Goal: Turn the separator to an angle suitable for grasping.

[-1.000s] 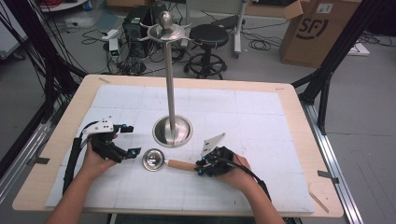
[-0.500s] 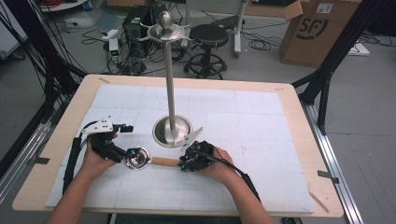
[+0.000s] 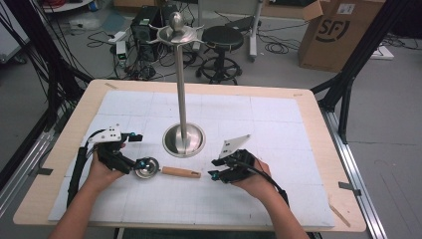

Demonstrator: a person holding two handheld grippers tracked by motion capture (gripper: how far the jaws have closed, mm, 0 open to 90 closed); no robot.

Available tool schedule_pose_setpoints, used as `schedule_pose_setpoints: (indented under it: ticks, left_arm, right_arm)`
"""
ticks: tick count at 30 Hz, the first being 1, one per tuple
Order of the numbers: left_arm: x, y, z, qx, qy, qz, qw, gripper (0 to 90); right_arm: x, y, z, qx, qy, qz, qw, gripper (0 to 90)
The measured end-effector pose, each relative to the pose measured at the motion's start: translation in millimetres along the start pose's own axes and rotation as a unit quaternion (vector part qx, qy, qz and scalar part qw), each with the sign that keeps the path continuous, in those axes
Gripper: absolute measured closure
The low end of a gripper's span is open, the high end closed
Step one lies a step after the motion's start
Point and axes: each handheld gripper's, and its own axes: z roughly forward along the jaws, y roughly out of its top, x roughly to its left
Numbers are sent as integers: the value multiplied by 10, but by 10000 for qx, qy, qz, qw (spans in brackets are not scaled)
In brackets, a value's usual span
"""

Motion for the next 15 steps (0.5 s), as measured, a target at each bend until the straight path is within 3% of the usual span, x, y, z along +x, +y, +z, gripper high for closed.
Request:
schedule_pose_setpoints:
  ticks: [6,7,9,10,15]
  left_arm:
    - [-16,3,11,31,-26,18,10000,17]
    - [-18,4,13,36,-24,33,10000,17]
    - [-26,5,16,39,-7,33,10000,17]
    - [-27,7,13,23,-7,23,10000,17]
    - [-21,9,3,12,-5,31,10000,17]
  right_arm:
    - [-10,-239,-286,-339,-289,247,9987,495]
    - [-15,-314,-370,-513,-465,337,9970,468]
    - [-25,-344,-414,-598,-470,381,9964,464]
    - [-36,-389,-497,-736,-645,382,9945,442]
    - [-77,-464,-643,-1016,-705,439,9914,424]
